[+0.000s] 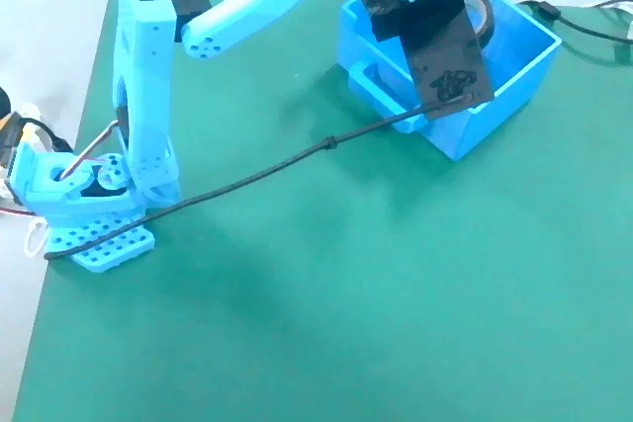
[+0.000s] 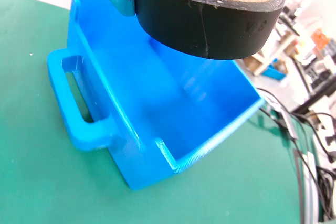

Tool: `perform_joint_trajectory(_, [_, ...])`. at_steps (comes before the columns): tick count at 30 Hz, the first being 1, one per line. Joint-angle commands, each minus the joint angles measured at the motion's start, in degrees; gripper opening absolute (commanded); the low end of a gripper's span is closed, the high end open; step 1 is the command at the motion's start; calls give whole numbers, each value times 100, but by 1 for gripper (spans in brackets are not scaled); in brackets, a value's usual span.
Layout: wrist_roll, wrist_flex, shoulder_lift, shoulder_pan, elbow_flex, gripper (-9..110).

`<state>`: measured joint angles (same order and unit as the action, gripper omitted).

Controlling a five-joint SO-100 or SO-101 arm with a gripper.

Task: Put the tape in the box

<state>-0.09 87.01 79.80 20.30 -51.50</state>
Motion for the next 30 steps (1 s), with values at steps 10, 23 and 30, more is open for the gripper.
perform_joint_trajectory(10, [114, -905, -571, 466, 650, 0])
perform_joint_trajectory(23, [167, -1389, -1125, 835, 650, 0])
perform_joint_trajectory(30, [255, -1397, -1143, 853, 650, 1])
